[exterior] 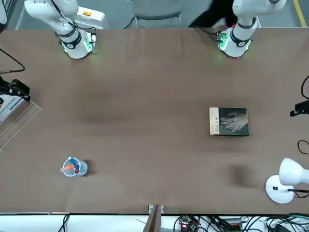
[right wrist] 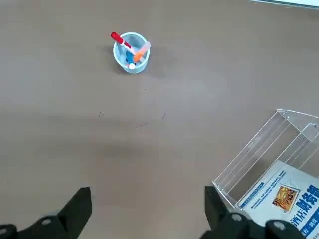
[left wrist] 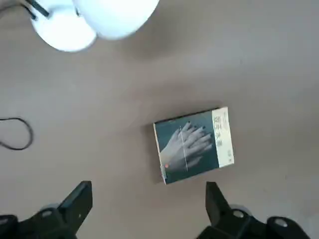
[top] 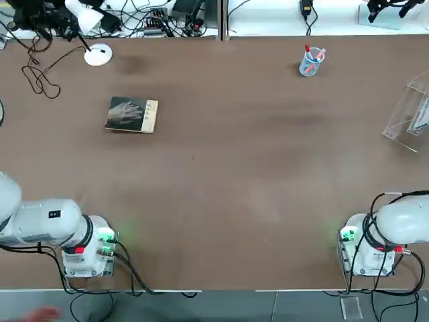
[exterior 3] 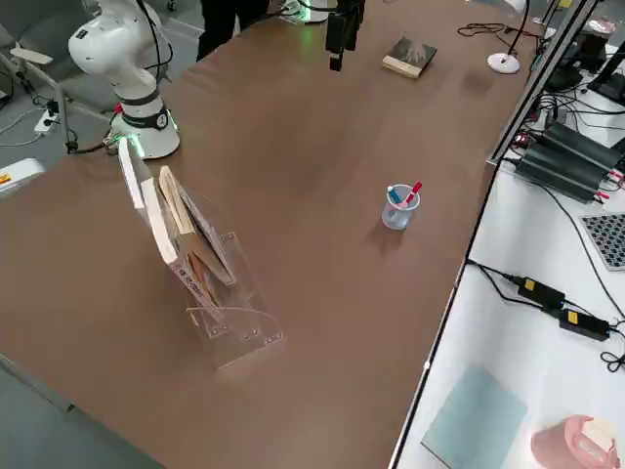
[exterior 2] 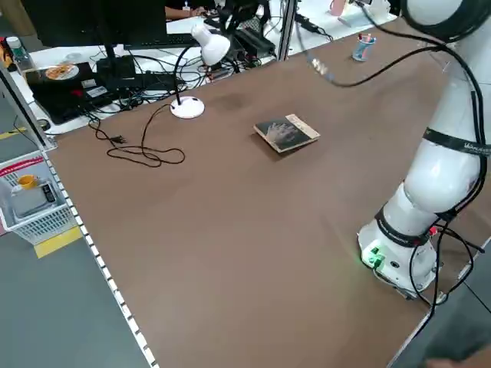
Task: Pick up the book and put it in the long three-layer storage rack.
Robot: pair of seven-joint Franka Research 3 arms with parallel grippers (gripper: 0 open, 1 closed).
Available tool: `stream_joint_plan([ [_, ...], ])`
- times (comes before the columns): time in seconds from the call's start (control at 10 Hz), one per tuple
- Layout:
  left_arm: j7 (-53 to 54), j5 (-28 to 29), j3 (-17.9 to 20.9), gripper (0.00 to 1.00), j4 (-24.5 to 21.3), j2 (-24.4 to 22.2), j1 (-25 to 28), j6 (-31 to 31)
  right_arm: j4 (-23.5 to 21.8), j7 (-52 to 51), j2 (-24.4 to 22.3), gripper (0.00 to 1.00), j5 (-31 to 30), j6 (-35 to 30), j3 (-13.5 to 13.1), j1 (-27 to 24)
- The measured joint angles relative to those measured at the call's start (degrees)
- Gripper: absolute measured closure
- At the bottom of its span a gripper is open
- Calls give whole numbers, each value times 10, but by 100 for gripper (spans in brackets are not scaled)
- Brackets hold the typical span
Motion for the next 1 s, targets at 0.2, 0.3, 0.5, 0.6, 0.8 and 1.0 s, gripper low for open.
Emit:
stream_joint_plan([
  [0.2,19,-37,0,0,-19,27,20,0,0,0,0,0,0,0,0,0],
  [0.3,30,-55,0,0,-28,39,27,0,1,0,0,0,0,0,0,0],
  [0.5,61,-77,0,0,-40,67,38,1,2,0,0,0,0,0,0,0],
  [0.6,69,-90,0,0,-42,83,42,1,3,0,0,0,-1,0,0,0],
  [0.8,81,-128,0,0,-48,117,54,2,3,0,0,0,-2,0,0,0],
  [1.0,118,-155,-1,0,-51,152,66,6,3,0,0,0,-6,0,0,0],
])
